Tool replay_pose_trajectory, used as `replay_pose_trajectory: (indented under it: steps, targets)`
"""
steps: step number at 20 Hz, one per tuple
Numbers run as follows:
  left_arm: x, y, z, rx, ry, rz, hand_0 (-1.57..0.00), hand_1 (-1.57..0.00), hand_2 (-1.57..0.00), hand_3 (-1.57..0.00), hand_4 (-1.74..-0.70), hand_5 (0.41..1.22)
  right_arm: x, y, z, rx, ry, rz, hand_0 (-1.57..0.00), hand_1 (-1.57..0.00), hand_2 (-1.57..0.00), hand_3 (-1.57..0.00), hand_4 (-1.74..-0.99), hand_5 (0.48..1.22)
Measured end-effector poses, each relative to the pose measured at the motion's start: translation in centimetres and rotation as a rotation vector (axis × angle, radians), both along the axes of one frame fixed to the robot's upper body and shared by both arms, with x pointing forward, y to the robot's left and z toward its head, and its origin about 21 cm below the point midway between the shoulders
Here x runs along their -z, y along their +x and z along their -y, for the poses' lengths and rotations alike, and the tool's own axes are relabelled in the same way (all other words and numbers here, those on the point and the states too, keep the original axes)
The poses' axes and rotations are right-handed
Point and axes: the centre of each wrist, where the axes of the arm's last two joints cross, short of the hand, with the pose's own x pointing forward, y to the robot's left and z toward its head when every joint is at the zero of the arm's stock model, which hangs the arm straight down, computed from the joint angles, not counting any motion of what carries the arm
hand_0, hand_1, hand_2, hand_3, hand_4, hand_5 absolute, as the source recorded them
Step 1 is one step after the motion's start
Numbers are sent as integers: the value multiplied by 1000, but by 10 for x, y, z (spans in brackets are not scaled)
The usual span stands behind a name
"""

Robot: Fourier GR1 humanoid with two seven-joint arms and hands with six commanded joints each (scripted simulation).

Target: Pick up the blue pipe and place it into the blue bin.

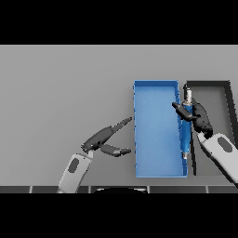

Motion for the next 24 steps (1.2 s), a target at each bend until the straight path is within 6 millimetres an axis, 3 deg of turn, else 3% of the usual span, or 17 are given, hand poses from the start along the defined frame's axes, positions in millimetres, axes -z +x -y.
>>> replay_pose_trajectory:
  steps: [3,6,15,24]
  targets:
    - [-2,2,0,-9,7,-4,1,1,1,1,-881,429,3,0,1,-96,-75,-82,-306,-279,-280,-164,-1175,1084]
    - [-2,0,1,-2,-1,-9,1,1,1,1,-886,428,5,0,1,-172,-170,-138,-156,-143,-143,-84,-1083,934]
    - [0,-2,-2,-3,7,-10,1,1,1,1,-888,429,11,4,-7,-249,-298,-195,-20,-18,-18,-10,-1033,696]
    - [5,4,-7,-15,16,-13,1,1,1,1,-885,431,10,6,-8,-280,-313,-202,-6,-5,-5,-3,-1022,643]
